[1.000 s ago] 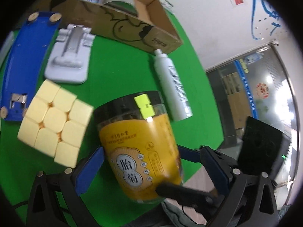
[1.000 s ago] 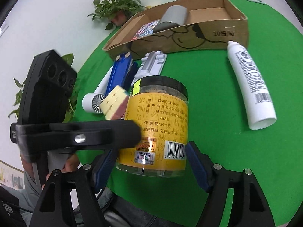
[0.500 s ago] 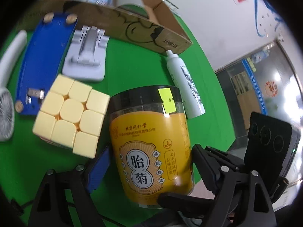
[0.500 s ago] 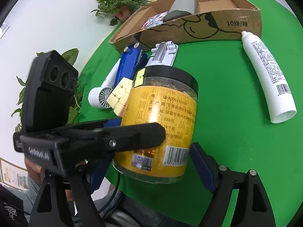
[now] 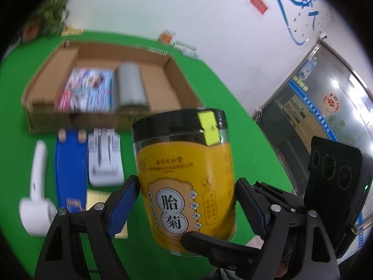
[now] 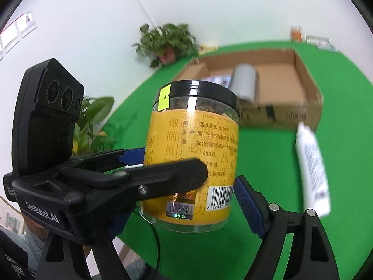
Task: Organize rigid objects
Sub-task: 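Grasp the yellow jar with the right gripper and lift it toward the box, then lower the yellow jar into the box beside the silver cylinder and release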
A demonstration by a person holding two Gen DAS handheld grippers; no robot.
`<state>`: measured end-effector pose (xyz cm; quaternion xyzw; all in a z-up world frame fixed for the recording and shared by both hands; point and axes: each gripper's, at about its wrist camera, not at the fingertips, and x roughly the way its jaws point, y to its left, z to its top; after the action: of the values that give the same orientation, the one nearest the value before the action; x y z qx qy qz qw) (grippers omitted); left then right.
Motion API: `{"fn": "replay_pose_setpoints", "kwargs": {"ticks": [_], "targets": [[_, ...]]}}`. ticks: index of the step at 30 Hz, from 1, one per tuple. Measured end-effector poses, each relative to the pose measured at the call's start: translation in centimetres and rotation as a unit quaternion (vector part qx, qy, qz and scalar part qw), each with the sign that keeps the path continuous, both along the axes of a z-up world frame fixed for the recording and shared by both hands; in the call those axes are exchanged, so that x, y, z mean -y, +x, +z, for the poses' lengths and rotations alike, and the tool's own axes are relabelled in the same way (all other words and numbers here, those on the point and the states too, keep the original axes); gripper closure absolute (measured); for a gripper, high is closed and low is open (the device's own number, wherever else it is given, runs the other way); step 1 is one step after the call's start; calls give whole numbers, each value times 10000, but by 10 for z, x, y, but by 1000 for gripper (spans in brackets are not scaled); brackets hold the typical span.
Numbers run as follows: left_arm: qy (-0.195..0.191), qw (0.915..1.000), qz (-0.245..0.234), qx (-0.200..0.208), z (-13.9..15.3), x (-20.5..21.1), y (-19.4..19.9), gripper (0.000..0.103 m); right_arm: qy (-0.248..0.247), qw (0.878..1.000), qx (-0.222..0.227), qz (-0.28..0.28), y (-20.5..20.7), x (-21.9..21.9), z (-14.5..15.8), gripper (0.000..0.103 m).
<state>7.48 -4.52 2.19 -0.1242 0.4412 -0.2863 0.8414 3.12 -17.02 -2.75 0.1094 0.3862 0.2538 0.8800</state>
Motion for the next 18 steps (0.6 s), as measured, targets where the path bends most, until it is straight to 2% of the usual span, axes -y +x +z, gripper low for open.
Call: {"fn": "replay_pose_setpoints", "kwargs": {"ticks": [5, 11, 18], "targets": [[115, 9990, -29, 438, 28, 7, 18, 22, 7, 9995, 312, -61, 19, 4, 30, 22], [211, 9985, -151, 477, 42, 19, 67, 22, -76, 9991, 407, -53, 68, 14, 52, 22], [222, 9989, -395, -84, 37, 49, 154, 22, -252, 9994, -228, -82, 167, 40, 64, 22]]}}
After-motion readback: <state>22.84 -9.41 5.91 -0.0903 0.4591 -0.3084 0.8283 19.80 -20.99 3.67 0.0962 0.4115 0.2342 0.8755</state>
